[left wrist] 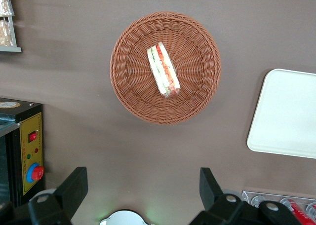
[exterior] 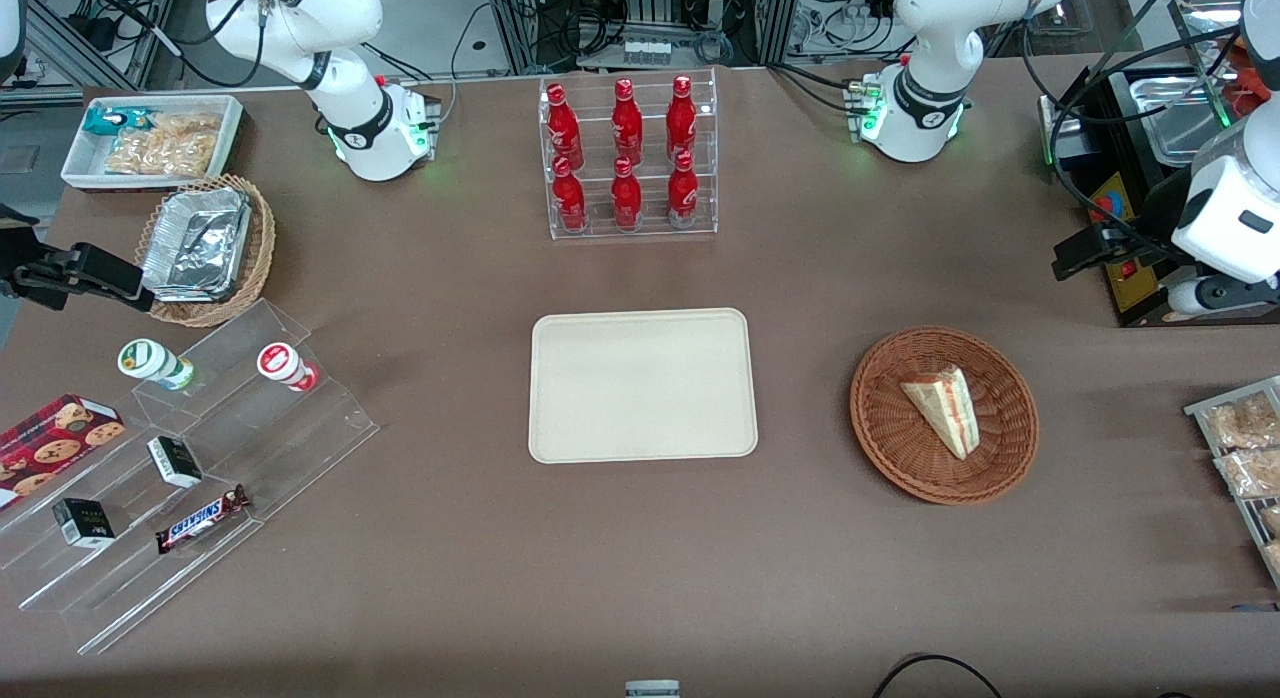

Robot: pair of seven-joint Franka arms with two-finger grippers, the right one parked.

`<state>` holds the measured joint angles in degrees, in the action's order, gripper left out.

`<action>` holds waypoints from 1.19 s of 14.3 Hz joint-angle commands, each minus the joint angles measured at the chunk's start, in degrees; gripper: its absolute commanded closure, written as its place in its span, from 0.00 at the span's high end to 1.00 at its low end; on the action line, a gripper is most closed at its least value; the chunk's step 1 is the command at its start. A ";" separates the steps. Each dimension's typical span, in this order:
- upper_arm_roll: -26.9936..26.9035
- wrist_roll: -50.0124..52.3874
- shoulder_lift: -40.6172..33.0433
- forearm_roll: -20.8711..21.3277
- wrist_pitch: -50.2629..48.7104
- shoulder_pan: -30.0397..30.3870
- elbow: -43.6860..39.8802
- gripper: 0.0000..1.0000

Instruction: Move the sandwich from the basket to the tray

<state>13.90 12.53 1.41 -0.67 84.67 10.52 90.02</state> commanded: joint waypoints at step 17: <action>-0.71 1.26 2.71 3.04 4.25 -0.77 6.82 1.00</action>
<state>13.69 12.65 3.55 1.19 86.94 10.46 93.82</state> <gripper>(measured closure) 0.000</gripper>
